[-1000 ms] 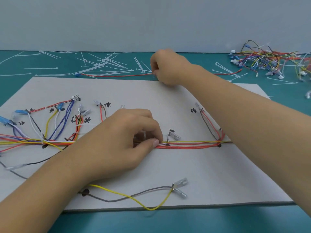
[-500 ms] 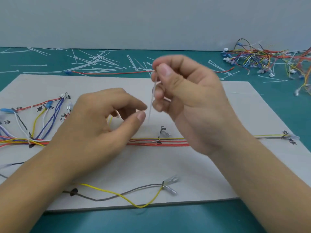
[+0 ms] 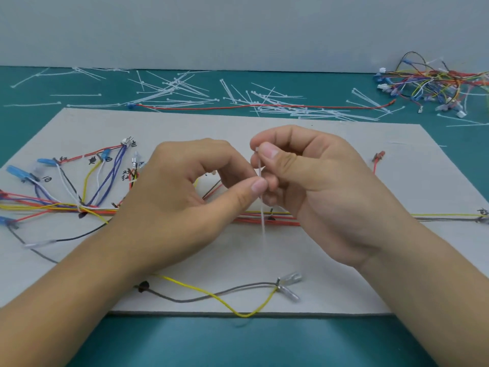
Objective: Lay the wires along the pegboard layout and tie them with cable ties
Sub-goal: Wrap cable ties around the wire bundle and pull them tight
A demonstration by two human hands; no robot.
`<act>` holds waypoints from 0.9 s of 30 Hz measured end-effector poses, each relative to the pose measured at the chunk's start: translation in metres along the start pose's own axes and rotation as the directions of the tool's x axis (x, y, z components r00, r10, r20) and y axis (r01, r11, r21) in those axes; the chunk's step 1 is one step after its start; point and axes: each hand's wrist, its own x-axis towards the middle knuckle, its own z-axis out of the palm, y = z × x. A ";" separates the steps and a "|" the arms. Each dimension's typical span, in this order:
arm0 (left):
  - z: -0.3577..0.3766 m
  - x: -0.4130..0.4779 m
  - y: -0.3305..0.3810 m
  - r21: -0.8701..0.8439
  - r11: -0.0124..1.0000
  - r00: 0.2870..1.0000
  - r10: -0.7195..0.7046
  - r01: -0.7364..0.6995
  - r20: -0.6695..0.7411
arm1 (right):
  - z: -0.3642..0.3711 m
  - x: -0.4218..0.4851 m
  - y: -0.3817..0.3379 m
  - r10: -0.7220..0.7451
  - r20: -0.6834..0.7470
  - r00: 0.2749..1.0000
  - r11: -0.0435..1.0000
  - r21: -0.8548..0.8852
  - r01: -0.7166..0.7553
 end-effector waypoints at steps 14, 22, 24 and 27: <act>0.002 0.000 0.000 0.041 0.995 0.996 -0.092 0.091 0.020 | -0.009 0.005 -0.009 0.125 0.087 0.988 0.988 -0.098 -0.116; 0.000 0.001 0.001 0.064 0.994 0.996 -0.093 0.092 0.016 | -0.014 0.007 -0.014 0.128 0.129 0.983 0.987 -0.109 -0.114; -0.001 0.001 0.001 0.062 0.994 0.995 -0.095 0.094 0.018 | -0.016 0.008 -0.014 0.121 0.129 0.984 0.985 -0.137 -0.103; 0.000 0.001 0.002 0.058 0.994 0.995 -0.098 0.097 0.029 | -0.015 0.008 -0.013 0.104 0.151 0.983 0.982 -0.173 -0.077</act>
